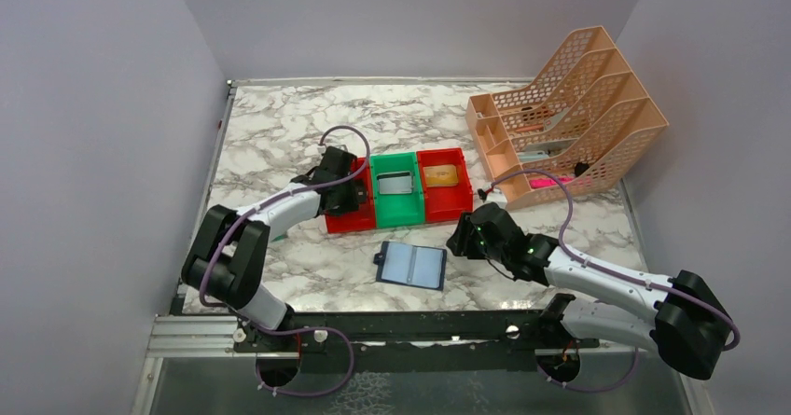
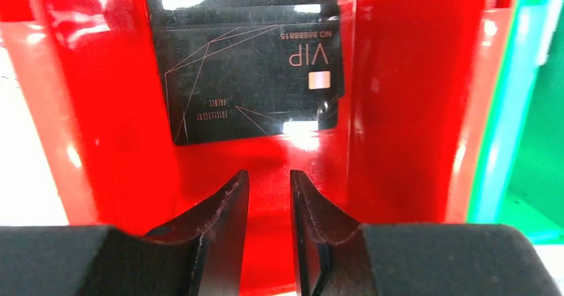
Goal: Take the credit cards out of the card holder
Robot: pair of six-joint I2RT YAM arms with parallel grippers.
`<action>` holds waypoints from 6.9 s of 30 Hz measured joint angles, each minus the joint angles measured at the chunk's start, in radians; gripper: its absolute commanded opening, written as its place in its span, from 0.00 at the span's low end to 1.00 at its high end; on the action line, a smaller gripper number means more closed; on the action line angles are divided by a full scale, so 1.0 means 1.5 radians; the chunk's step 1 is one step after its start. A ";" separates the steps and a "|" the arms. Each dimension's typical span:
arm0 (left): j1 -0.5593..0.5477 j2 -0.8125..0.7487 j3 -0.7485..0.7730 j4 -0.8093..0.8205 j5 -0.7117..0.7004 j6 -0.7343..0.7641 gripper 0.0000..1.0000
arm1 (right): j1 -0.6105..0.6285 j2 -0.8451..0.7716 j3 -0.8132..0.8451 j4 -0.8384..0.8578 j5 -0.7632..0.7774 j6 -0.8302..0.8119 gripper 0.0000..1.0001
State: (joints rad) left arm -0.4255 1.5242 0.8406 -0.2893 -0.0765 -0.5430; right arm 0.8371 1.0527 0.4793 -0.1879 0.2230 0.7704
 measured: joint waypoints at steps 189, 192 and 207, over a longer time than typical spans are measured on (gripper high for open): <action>-0.325 -0.116 -0.196 0.167 0.155 -0.124 0.46 | 0.017 0.307 0.106 0.131 -0.296 0.018 0.38; -0.326 -0.102 -0.196 0.193 0.163 -0.131 0.37 | 0.016 0.307 0.106 0.131 -0.298 0.018 0.38; -0.341 -0.102 -0.196 0.203 0.150 -0.146 0.14 | 0.014 0.305 0.106 0.126 -0.297 0.018 0.37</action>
State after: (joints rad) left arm -0.9375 1.3716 0.5461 0.0151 0.1490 -0.7628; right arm 0.8581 1.5101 0.6384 0.0017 -0.2226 0.7967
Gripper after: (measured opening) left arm 0.080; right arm 0.353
